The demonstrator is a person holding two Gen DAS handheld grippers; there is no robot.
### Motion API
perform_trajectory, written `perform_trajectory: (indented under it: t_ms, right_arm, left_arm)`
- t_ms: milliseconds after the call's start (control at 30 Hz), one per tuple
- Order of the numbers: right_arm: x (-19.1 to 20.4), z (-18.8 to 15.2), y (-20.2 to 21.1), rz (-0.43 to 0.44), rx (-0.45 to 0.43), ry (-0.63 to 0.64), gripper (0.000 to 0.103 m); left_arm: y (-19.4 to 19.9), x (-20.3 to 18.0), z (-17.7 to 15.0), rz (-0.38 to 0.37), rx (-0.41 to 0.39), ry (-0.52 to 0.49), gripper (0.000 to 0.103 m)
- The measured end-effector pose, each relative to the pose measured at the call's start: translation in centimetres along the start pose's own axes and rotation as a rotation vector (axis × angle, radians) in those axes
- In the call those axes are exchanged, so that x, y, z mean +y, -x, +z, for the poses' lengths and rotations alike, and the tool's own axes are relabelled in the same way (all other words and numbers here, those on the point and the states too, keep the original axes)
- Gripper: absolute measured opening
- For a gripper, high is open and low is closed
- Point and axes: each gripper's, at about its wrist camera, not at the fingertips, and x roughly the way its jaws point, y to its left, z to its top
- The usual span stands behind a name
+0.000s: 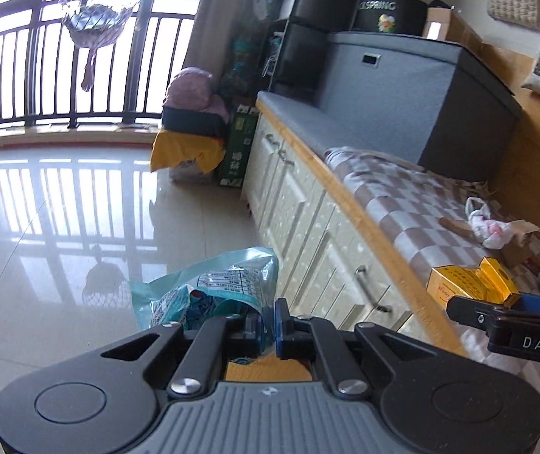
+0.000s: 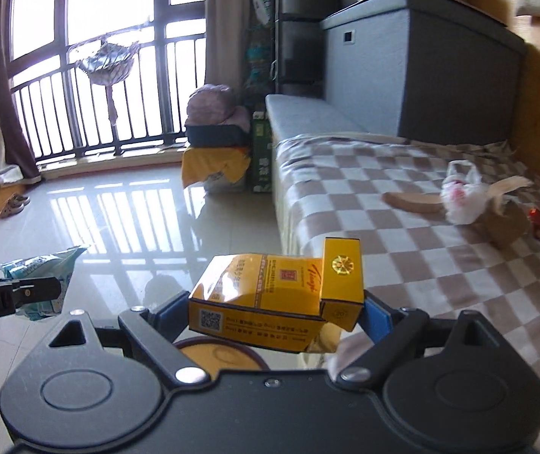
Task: Collect trash
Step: 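Carry the teal wrapper and yellow box over the wastebasket with both tools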
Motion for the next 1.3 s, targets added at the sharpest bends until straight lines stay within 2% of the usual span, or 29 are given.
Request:
perform_trajectory:
  t_ms: [133,500,800,1033,1300]
  right_arm:
    - [1.8,-1.2,-1.8,0.021,0.045,0.041,0.092]
    - [3.7,-5.4,-8.4,0.063,0.19,0.01,0.092]
    - [3.3,-8.8,-14.2,0.108,0.339,-0.05,0.092]
    - [3.0,-10.2,-17.8,0.12,0.435,-0.08,0.092]
    - [3.8,-12.3,-20.3,0.138,0.552,-0.042,0.092]
  left_arm:
    - [-1.5,1.4,-1.3,0.02,0.04,0.018,0.006]
    - [-7.0,3.8,-3.9,0.046,0.145,0.044,0.006]
    - [-12.9,3.8,-6.2,0.008,0.259,0.034,0.006]
    - [-17.2,4.8,-7.7,-0.023,0.337,0.081,0.006]
    - [-20.3,5.1,-8.9,-0.068,0.417,0.117,0.007]
